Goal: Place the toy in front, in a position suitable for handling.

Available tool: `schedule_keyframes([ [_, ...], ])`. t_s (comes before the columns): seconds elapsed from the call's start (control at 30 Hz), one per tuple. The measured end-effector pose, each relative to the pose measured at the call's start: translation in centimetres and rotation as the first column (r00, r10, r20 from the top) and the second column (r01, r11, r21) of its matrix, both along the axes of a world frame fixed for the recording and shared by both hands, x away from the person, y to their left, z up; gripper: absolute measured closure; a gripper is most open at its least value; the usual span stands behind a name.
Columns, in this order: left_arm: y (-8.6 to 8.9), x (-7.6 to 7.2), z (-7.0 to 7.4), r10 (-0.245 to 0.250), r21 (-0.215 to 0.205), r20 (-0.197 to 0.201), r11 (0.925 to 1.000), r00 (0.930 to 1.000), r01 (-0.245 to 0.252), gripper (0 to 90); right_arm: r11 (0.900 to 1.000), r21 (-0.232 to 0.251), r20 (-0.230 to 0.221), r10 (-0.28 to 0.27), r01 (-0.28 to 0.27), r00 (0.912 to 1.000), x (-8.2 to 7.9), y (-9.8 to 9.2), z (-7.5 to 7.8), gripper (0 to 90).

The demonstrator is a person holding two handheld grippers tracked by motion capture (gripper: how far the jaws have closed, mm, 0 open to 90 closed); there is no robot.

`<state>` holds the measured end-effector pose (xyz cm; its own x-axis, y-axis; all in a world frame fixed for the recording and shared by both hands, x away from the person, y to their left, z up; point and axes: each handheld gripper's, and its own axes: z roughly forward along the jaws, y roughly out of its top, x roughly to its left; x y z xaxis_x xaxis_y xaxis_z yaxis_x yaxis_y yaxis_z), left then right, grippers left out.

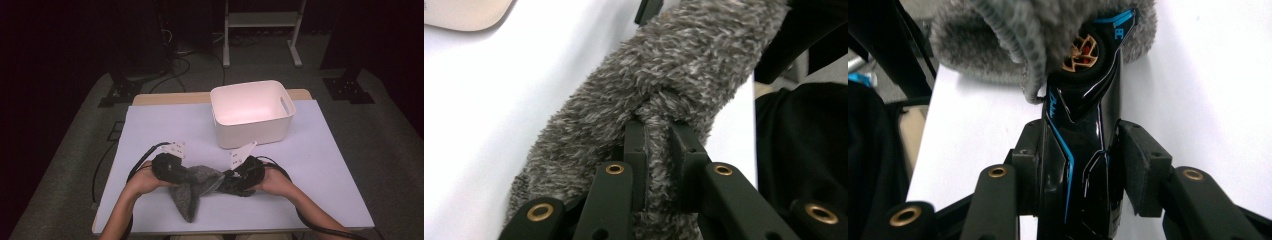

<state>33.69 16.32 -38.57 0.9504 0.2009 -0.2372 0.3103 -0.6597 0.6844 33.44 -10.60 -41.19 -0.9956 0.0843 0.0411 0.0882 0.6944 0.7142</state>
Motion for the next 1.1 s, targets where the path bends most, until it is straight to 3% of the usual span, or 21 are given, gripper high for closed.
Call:
schedule_keyframes([
  [0.07, -0.7, -0.2, 0.1, -0.018, -0.017, -0.003, 0.9997, 0.9998, 0.018, 80.5, 0.999, 0.038, 0.0, -0.001, 0.001, 1.0, 0.0, 0.2, 0.1, 55.8],
  [0.1, -1.0, -0.2, 0.4, -0.019, -0.004, 0.008, 0.9998, 0.9998, 0.019, 80.9, 0.999, 0.043, 0.002, -0.003, 0.003, 1.0, 0.0, 0.4, 0.3, 55.8],
  [0.17, -1.2, 0.0, 1.0, -0.021, -0.027, 0.016, 0.9994, 0.9997, 0.022, 81.0, 0.999, 0.035, 0.033, -0.013, 0.011, 0.9994, 0.0, 0.4, 0.3, 55.8],
  [0.2, -1.8, 0.4, 2.2, -0.038, -0.065, 0.03, 0.9971, 0.9988, 0.04, 81.3, 0.997, 0.077, 0.002, -0.024, 0.024, 0.9997, 0.1, 0.0, 0.3, 55.7],
  [0.27, -2.3, 0.4, 2.8, -0.048, -0.068, 0.036, 0.9964, 0.9982, 0.05, 81.3, 0.995, 0.095, -0.007, -0.035, 0.036, 0.9993, 0.2, -0.2, 0.3, 55.4],
  [0.53, -6.8, 0.4, 5.4, -0.143, -0.015, 0.1, 0.9893, 0.9847, 0.145, 81.2, 0.983, 0.162, 0.009, -0.086, 0.084, 0.9962, -0.5, -3.6, 1.1, 55.3],
  [0.73, -7.6, 0.3, 5.0, -0.155, 0.01, 0.087, 0.9879, 0.9841, 0.155, 81.0, 0.979, 0.167, 0.018, -0.12, 0.116, 0.9926, -1.1, -6.0, 1.5, 55.7],
  [0.87, -6.7, 0.6, 3.6, -0.129, 0.065, 0.066, 0.99, 0.9894, 0.125, 80.9, 0.979, 0.167, 0.033, -0.125, 0.117, 0.9916, -1.6, -6.7, 1.7, 55.7],
  [0.93, -6.5, 0.7, 3.4, -0.132, 0.066, 0.061, 0.9897, 0.9894, 0.128, 80.9, 0.979, 0.166, 0.038, -0.125, 0.117, 0.9915, -1.6, -6.8, 1.7, 55.8],
  [1.03, -6.3, 0.6, 3.4, -0.13, 0.016, 0.048, 0.9915, 0.9904, 0.129, 80.9, 0.98, 0.163, 0.043, -0.119, 0.111, 0.9919, -1.7, -6.5, 1.7, 56.0],
  [1.1, -6.3, 0.5, 3.9, -0.131, 0.003, 0.065, 0.9914, 0.9893, 0.131, 80.9, 0.982, 0.157, 0.051, -0.11, 0.101, 0.9926, -1.8, -6.0, 1.8, 56.0],
])
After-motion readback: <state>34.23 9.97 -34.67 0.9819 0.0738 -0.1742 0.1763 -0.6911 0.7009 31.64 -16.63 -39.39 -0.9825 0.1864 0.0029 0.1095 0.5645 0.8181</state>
